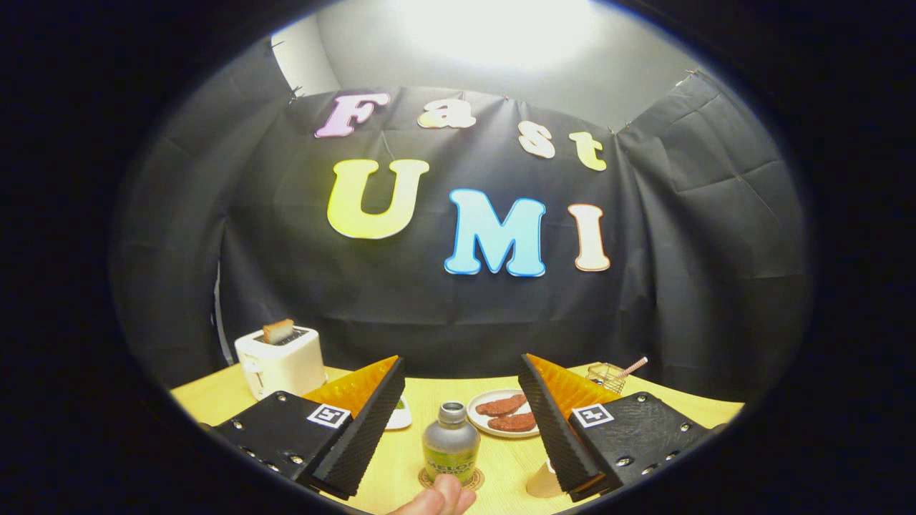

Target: Take the bottle from table, then pour the juice into the cup, finally place the bottle on the coaster

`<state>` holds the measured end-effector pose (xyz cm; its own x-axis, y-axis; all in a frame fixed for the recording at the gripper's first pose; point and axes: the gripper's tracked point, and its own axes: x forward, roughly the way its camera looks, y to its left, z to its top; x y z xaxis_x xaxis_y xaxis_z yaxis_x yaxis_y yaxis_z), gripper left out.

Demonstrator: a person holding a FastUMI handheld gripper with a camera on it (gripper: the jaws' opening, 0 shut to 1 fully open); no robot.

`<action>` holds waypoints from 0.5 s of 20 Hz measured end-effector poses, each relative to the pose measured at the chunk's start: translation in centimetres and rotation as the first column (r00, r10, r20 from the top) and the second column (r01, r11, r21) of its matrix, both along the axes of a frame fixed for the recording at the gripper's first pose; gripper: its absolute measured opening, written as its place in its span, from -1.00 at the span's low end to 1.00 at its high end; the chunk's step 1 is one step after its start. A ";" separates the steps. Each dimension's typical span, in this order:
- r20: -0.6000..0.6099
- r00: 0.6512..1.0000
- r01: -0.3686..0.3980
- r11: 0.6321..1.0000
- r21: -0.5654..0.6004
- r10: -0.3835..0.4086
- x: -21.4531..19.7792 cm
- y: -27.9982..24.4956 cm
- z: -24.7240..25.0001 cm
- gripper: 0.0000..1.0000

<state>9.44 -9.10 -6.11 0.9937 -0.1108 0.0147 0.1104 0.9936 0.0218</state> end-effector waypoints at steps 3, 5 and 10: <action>0.006 1.000 -0.008 1.000 -0.029 0.008 -1.7 -0.1 3.9 0.94; 0.017 1.000 -0.021 0.998 -0.058 0.022 -2.6 0.1 6.1 0.94; 0.006 0.994 -0.106 0.993 -0.054 0.107 -3.5 1.4 7.9 0.94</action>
